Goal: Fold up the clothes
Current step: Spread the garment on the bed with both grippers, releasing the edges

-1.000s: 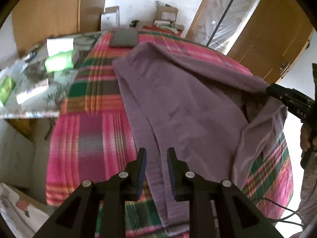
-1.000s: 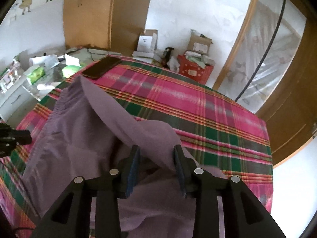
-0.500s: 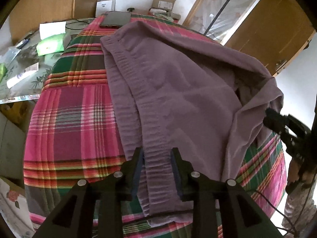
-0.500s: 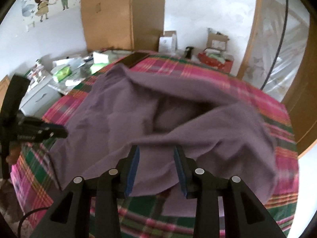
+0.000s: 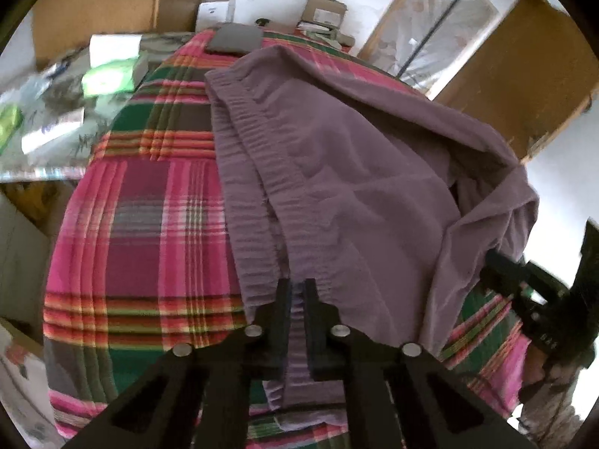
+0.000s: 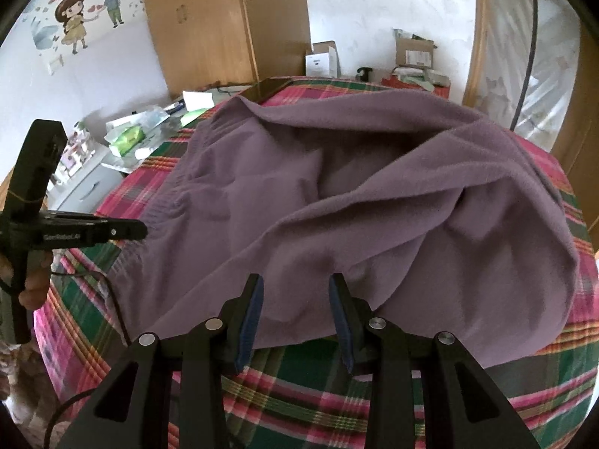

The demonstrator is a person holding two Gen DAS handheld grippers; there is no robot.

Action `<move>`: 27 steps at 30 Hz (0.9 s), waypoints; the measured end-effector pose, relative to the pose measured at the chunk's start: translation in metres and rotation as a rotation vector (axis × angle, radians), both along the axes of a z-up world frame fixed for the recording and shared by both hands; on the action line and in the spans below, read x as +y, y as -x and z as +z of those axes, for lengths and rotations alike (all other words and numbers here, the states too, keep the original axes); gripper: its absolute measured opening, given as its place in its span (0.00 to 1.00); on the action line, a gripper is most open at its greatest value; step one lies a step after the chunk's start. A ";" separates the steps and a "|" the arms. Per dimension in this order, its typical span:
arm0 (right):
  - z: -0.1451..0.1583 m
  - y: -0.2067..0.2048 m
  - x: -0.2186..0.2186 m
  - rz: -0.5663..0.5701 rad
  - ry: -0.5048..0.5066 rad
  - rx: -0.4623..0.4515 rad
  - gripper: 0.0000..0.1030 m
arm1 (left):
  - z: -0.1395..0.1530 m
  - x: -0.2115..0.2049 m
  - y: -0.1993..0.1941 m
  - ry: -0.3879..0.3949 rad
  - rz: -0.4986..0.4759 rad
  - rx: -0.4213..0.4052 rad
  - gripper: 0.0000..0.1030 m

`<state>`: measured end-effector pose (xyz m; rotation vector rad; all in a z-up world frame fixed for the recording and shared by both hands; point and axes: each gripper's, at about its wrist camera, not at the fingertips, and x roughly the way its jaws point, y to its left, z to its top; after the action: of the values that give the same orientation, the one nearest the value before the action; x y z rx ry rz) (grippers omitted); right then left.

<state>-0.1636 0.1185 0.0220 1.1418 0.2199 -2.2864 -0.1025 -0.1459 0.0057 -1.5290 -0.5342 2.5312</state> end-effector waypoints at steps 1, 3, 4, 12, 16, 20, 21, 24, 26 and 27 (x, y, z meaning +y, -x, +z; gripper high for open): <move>-0.001 0.000 0.000 -0.001 0.003 -0.004 0.37 | 0.002 -0.001 -0.003 -0.001 0.003 0.017 0.03; -0.003 -0.001 0.000 -0.004 0.009 -0.011 0.37 | 0.008 -0.007 -0.009 0.003 0.019 0.051 0.03; -0.004 0.000 0.001 -0.003 0.011 -0.016 0.37 | 0.010 -0.010 -0.011 -0.012 0.028 0.056 0.03; -0.002 -0.004 0.007 -0.010 0.044 -0.019 0.37 | 0.011 -0.029 -0.022 -0.030 0.121 0.065 0.02; -0.005 -0.005 0.007 -0.008 0.040 -0.026 0.37 | 0.000 -0.023 -0.018 0.016 0.118 0.040 0.02; -0.006 -0.006 0.009 -0.008 0.042 -0.032 0.37 | -0.005 -0.017 -0.017 0.055 0.122 0.023 0.03; -0.005 -0.007 0.012 -0.011 0.045 -0.031 0.37 | -0.005 -0.017 -0.017 0.065 0.123 0.022 0.03; -0.003 -0.009 0.020 -0.029 0.056 -0.026 0.37 | -0.005 -0.015 -0.022 0.113 0.134 0.013 0.03; -0.001 -0.011 0.027 -0.047 0.067 -0.021 0.37 | -0.005 -0.016 -0.025 0.134 0.141 0.009 0.03; 0.000 -0.013 0.030 -0.055 0.074 -0.019 0.37 | -0.005 -0.017 -0.028 0.137 0.150 0.008 0.03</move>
<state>-0.1507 0.1482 0.0222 1.1439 0.0972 -2.3102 -0.0747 -0.1629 0.0012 -1.5776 -0.5008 2.7382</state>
